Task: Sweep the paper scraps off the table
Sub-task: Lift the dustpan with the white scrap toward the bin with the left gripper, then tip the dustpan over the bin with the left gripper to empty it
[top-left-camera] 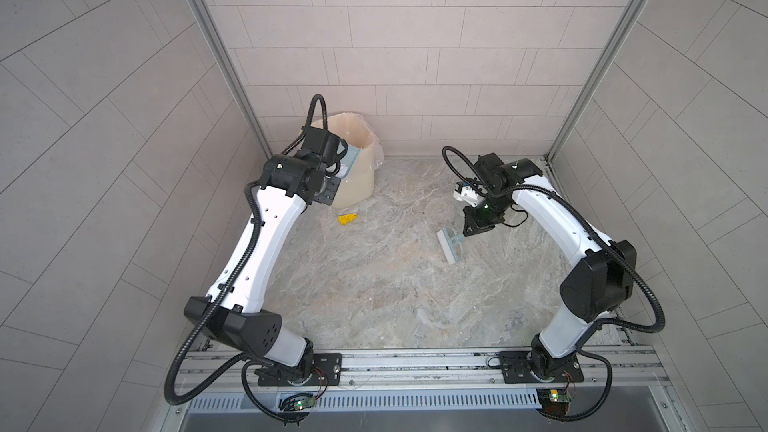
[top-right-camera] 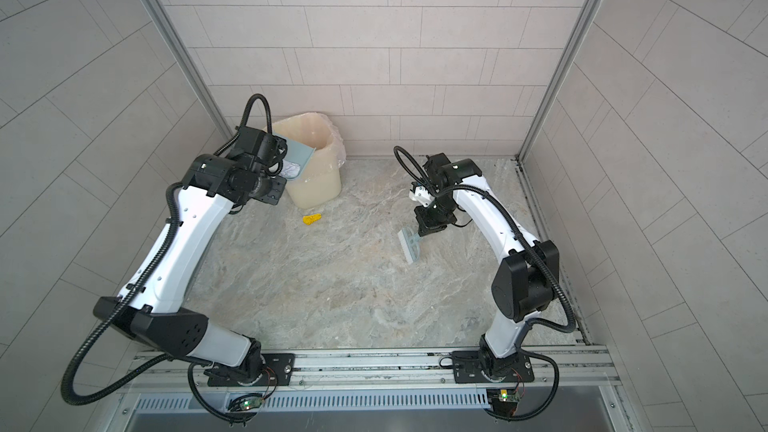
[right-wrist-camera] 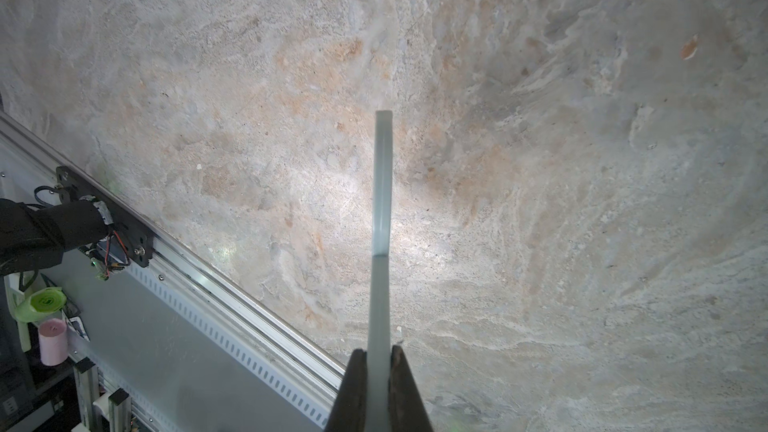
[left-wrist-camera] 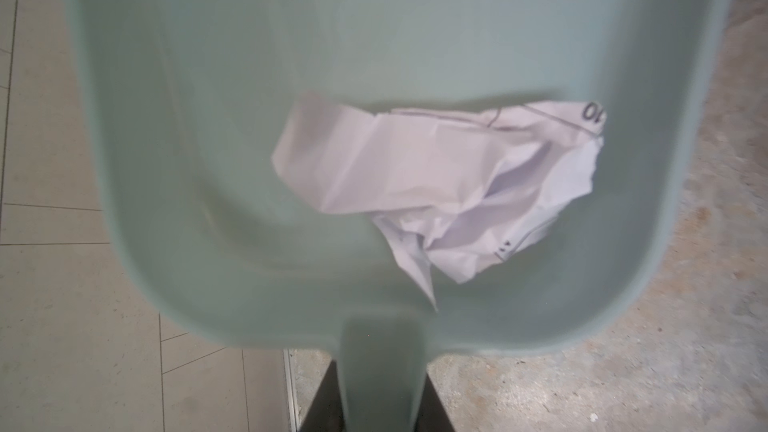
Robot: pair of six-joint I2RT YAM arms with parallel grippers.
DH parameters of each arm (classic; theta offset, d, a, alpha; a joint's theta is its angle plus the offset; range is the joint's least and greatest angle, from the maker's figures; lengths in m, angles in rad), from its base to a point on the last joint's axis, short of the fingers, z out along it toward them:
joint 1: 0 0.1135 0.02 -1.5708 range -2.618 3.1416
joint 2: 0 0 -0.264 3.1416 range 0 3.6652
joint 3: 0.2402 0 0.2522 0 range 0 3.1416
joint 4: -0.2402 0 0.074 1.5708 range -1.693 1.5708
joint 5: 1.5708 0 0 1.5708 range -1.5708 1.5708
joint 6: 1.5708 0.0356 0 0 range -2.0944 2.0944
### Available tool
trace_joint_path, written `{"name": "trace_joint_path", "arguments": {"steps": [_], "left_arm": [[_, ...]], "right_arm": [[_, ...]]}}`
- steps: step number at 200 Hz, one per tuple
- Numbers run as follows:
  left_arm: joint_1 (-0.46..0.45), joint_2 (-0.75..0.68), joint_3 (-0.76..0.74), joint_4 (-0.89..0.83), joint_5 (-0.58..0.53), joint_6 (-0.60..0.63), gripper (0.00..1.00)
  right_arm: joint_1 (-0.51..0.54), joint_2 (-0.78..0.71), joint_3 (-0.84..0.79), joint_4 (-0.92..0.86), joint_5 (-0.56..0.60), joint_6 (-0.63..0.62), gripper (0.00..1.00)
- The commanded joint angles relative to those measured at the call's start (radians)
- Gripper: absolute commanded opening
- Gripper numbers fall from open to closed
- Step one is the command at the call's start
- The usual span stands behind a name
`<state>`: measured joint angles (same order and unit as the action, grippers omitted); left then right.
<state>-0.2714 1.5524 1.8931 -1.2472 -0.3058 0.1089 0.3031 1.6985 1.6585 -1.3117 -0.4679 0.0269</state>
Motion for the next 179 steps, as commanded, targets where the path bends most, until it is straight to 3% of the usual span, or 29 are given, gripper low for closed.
{"name": "trace_joint_path", "arguments": {"steps": [1,43,104,149,179], "left_arm": [[0.053,0.075,0.106,-0.051,-0.043,0.055,0.0],[0.119,0.211,0.294,-0.025,-0.103,0.087,0.0],[0.114,0.389,0.48,0.002,-0.317,0.228,0.0],[0.07,0.383,0.375,0.227,-0.56,0.482,0.0],[0.024,0.322,0.161,0.568,-0.731,0.798,0.0]], "right_arm": [[-0.009,-0.04,-0.018,-0.017,-0.012,-0.006,0.0],[-0.008,-0.041,-0.035,-0.011,-0.031,0.004,0.0],[-0.008,-0.033,-0.02,-0.023,-0.039,0.017,0.0],[-0.007,-0.017,0.004,-0.032,-0.04,0.021,0.0],[-0.005,-0.012,0.011,-0.031,-0.043,0.026,0.0]]}}
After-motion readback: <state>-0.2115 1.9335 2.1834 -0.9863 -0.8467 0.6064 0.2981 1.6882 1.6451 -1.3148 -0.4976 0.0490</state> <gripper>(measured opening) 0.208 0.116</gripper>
